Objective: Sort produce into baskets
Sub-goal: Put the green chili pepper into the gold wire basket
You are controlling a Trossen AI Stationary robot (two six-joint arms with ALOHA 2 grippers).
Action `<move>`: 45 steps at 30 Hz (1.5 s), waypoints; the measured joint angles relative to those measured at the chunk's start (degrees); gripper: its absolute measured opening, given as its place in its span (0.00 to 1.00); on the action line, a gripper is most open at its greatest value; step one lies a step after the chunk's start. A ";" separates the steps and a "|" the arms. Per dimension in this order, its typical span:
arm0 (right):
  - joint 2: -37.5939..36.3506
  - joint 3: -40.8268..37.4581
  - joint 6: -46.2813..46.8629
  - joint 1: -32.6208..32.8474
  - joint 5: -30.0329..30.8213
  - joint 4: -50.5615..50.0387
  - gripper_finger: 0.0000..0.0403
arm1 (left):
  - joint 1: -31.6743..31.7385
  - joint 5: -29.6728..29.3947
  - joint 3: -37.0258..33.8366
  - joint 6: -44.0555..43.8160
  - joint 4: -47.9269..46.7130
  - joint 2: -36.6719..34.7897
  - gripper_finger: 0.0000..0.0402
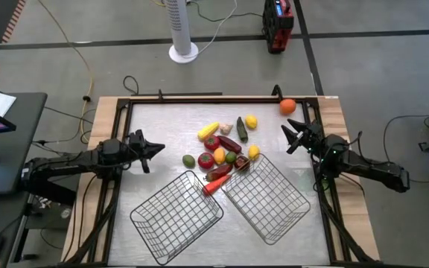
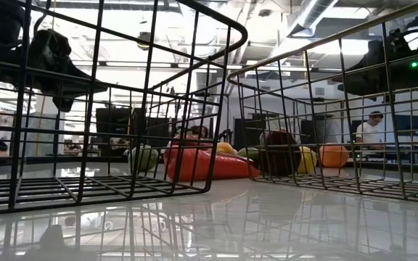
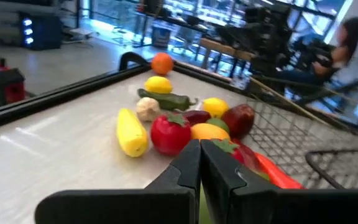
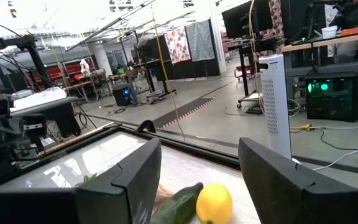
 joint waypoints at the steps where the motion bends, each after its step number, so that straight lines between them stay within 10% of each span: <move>1: 0.00 0.02 0.01 0.00 0.01 0.00 0.61 | 0.00 -0.43 0.01 -0.94 0.11 0.00 0.00; 12: 0.00 0.01 6.26 -0.02 0.00 0.25 0.61 | 0.04 1.83 0.00 -6.90 1.19 0.00 0.00; 21: -0.01 0.01 22.90 -0.68 0.20 0.72 0.61 | -0.02 22.17 0.00 11.67 14.06 -0.02 0.00; 35: -0.01 0.02 30.28 -0.66 0.37 0.09 0.61 | 0.02 3.02 1.51 21.38 31.43 0.04 0.00; 45: 3.99 1.18 30.51 0.76 -16.03 1.88 0.61 | 0.02 -0.74 10.43 20.41 22.73 6.65 0.00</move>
